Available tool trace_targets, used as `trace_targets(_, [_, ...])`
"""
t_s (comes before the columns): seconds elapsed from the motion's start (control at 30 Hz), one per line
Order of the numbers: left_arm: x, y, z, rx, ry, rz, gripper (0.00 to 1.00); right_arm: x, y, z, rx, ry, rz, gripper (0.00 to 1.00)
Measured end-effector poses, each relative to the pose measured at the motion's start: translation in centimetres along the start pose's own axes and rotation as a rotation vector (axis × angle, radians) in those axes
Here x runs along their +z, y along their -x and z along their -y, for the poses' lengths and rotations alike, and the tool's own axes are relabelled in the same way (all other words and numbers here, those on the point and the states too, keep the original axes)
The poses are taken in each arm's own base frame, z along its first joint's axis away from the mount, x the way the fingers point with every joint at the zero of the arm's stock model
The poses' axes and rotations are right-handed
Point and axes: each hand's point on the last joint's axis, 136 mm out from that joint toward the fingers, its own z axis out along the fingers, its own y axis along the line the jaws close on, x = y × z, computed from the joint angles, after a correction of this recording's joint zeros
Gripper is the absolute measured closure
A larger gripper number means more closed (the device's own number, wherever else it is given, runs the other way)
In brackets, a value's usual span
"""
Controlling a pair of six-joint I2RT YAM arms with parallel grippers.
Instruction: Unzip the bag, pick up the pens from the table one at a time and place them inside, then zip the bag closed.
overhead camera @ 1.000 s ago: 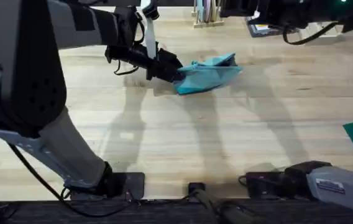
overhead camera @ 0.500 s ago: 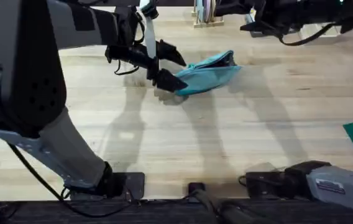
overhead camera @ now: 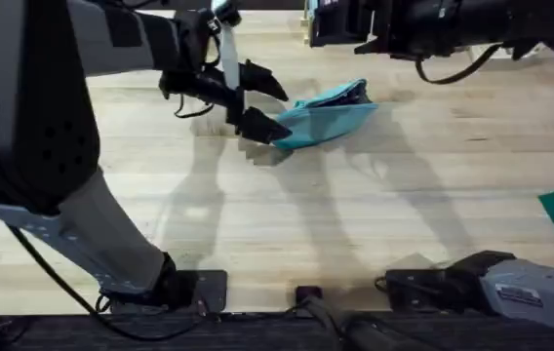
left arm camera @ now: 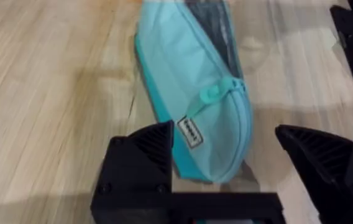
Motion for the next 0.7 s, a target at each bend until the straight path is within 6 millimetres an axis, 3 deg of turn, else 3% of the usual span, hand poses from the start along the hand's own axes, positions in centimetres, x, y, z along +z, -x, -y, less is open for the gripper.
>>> trace_targets(0.13, [-2.4, 0.3, -0.6, -0.024, 0.052, 0.026, 0.006, 0.2, -0.6, -0.7, -0.027, 0.012, -0.020, 0.004])
trace_targets(0.17, [-4.5, 1.0, -0.8, -0.022, 0.100, 0.048, 0.006, 0.4, -1.1, -1.6, -0.064, 0.027, -0.033, 0.004])
trace_targets(0.33, [-7.6, 2.0, -0.9, -0.005, 0.179, 0.070, 0.006, 1.5, -2.8, -2.8, -0.126, 0.029, -0.085, 0.004])
trace_targets(0.53, [-9.9, 2.0, -0.9, -0.023, 0.233, 0.078, 0.006, 3.2, -6.3, -2.6, -0.190, -0.047, -0.229, 0.004])
trace_targets(0.6, [-10.3, 1.5, -0.9, -0.048, 0.242, 0.068, 0.006, 3.4, -6.5, -2.6, -0.211, -0.074, -0.259, 0.004])
trace_targets(0.7, [-10.6, 0.8, -0.7, -0.071, 0.250, 0.044, 0.006, 3.5, -5.1, -2.8, -0.235, -0.095, -0.251, 0.004])
